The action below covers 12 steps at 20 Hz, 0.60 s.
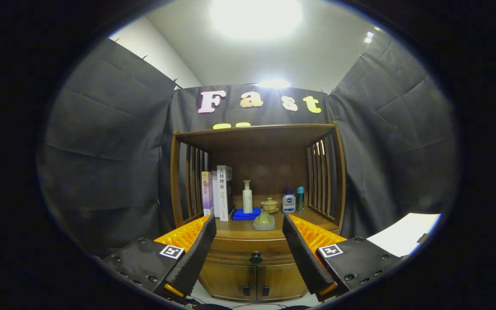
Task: Pull open the drawer, take out the items inside it, and place them on the countertop above the cabinet.
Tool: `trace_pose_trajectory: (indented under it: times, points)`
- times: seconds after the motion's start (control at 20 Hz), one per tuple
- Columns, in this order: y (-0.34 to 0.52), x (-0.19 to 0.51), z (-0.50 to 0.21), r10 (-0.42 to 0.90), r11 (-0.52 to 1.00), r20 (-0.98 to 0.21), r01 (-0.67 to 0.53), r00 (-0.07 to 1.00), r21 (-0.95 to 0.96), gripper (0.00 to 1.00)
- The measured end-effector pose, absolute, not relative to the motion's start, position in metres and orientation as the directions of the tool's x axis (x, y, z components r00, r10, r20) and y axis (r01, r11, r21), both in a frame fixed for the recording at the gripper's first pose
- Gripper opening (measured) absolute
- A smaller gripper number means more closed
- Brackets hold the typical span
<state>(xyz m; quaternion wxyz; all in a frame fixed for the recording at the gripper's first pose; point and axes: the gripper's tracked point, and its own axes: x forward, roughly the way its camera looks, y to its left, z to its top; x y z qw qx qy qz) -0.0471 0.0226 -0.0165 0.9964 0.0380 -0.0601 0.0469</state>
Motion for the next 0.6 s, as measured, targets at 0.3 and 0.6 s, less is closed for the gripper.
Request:
trace_pose_trajectory:
  times: [0.3, 0.6]
  points:
    - [0.017, -0.043, -0.028, 0.09, 0.989, 0.098, -0.101, 0.991, 0.111, 0.98]
    - [0.01, -0.044, -0.03, 0.078, 0.991, 0.097, -0.088, 0.992, 0.104, 0.98]
